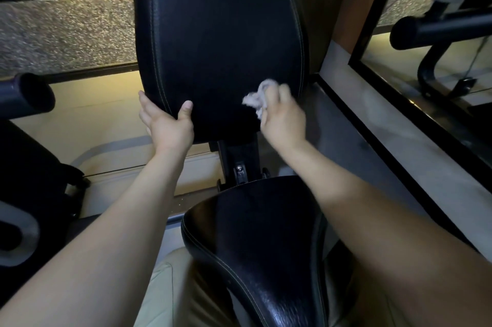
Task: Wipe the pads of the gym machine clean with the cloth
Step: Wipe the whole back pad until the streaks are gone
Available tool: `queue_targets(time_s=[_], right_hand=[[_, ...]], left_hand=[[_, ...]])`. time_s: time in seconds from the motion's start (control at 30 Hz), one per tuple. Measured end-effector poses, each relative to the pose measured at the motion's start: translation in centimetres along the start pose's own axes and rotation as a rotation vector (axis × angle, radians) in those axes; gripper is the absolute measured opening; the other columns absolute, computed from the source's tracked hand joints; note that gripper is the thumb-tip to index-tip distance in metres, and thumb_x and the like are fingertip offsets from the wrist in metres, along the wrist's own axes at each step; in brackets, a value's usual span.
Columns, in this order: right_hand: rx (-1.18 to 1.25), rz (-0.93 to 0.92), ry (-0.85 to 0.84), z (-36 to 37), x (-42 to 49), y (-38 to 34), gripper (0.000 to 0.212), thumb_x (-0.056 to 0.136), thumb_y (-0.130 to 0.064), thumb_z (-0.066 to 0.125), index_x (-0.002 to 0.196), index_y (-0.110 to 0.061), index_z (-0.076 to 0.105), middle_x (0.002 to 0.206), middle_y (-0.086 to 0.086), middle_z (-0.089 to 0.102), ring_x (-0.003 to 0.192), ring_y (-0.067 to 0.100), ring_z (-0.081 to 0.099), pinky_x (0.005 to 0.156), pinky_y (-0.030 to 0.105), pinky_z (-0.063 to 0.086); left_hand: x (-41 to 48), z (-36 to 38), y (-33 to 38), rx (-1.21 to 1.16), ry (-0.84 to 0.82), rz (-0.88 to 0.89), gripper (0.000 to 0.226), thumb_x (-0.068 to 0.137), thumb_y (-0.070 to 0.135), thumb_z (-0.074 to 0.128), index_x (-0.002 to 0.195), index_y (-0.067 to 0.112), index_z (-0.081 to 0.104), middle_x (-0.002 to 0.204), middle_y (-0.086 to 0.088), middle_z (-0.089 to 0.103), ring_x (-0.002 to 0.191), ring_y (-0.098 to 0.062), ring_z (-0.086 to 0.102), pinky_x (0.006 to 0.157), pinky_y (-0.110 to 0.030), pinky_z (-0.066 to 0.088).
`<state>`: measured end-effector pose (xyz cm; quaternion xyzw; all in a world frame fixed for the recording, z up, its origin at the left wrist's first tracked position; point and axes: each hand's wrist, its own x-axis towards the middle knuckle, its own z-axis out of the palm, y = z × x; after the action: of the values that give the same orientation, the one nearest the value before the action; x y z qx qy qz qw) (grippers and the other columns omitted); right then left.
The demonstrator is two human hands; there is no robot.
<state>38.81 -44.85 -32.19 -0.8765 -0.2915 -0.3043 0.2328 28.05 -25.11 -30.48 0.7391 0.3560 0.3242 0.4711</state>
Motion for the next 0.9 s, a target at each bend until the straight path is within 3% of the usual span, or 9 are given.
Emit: queue_targets(time_s=[0.13, 0.23, 0.33, 0.47, 0.57, 0.67, 0.77, 0.9], right_hand=[[0.064, -0.162, -0.157, -1.1, -0.9, 1.3, 0.038, 0.081, -0.004, 0.059, 0.111, -0.018, 0.04, 0.102, 0.017, 0.054, 0.075, 0.036, 0.058, 0.047, 0.031, 0.034], [0.089, 0.008, 0.014, -2.5, 2.8, 3.2, 0.031, 0.089, -0.003, 0.055, 0.117, -0.008, 0.044, 0.107, 0.023, 0.055, 0.077, 0.036, 0.06, 0.057, 0.035, 0.045], [0.074, 0.146, 0.13, -1.4, 2.5, 3.4, 0.029, 0.094, -0.004, 0.052, 0.122, 0.002, 0.047, 0.111, 0.022, 0.055, 0.079, 0.031, 0.061, 0.062, 0.029, 0.048], [0.088, 0.032, -0.019, 1.0, -2.4, 2.8, 0.032, 0.09, 0.002, 0.054, 0.119, -0.004, 0.043, 0.103, 0.024, 0.054, 0.072, 0.037, 0.059, 0.056, 0.032, 0.044], [0.069, -0.015, -0.051, -0.3, -0.9, 3.5, 0.024, 0.089, 0.0, 0.052, 0.112, -0.001, 0.048, 0.099, 0.026, 0.054, 0.072, 0.041, 0.059, 0.056, 0.032, 0.038], [0.071, -0.016, 0.068, -2.3, 2.0, 3.4, 0.026, 0.09, -0.013, 0.043, 0.112, -0.002, 0.05, 0.104, 0.025, 0.055, 0.077, 0.04, 0.059, 0.062, 0.03, 0.037], [0.119, 0.06, 0.214, -3.5, 6.0, 3.1, 0.036, 0.095, -0.026, 0.036, 0.117, -0.002, 0.051, 0.108, 0.021, 0.057, 0.082, 0.036, 0.061, 0.063, 0.035, 0.048], [0.102, 0.2, 0.295, -2.7, 7.3, 2.8, 0.028, 0.102, -0.027, 0.043, 0.117, -0.006, 0.052, 0.108, 0.013, 0.06, 0.081, 0.028, 0.063, 0.058, 0.039, 0.052]], left_hand=[[0.0, -0.1, 0.2, 0.014, 0.0, -0.011, 0.093, 0.093, 0.042, 0.065, 0.159, 0.027, 0.001, 0.16, -0.004, 0.015, 0.146, -0.034, 0.026, 0.119, -0.05, 0.029], [-0.2, 0.0, 0.4, 0.015, 0.004, -0.023, 0.092, 0.094, 0.04, 0.064, 0.159, 0.025, 0.0, 0.16, -0.005, 0.015, 0.147, -0.034, 0.025, 0.119, -0.049, 0.027], [-0.2, 0.0, 0.6, 0.016, -0.007, -0.038, 0.092, 0.095, 0.041, 0.063, 0.159, 0.025, -0.001, 0.161, -0.003, 0.014, 0.147, -0.033, 0.025, 0.12, -0.048, 0.026], [-0.2, -0.2, 0.8, 0.014, -0.024, -0.033, 0.092, 0.095, 0.041, 0.063, 0.159, 0.026, 0.0, 0.16, -0.004, 0.015, 0.147, -0.032, 0.024, 0.12, -0.049, 0.026], [-0.2, -0.3, 0.6, 0.013, -0.007, -0.022, 0.091, 0.094, 0.041, 0.063, 0.159, 0.026, 0.001, 0.159, -0.003, 0.016, 0.147, -0.031, 0.024, 0.12, -0.047, 0.026], [-0.4, -0.2, 0.3, 0.01, -0.004, -0.014, 0.09, 0.095, 0.04, 0.063, 0.159, 0.025, 0.002, 0.16, -0.003, 0.016, 0.147, -0.031, 0.024, 0.12, -0.046, 0.026], [-0.5, -0.1, 0.4, 0.009, -0.003, -0.006, 0.091, 0.094, 0.04, 0.064, 0.159, 0.024, 0.003, 0.159, -0.005, 0.018, 0.146, -0.033, 0.026, 0.12, -0.048, 0.027], [-0.2, -0.2, 0.5, 0.014, -0.002, -0.007, 0.09, 0.093, 0.04, 0.065, 0.159, 0.024, 0.005, 0.156, -0.006, 0.02, 0.145, -0.032, 0.028, 0.119, -0.047, 0.028]])
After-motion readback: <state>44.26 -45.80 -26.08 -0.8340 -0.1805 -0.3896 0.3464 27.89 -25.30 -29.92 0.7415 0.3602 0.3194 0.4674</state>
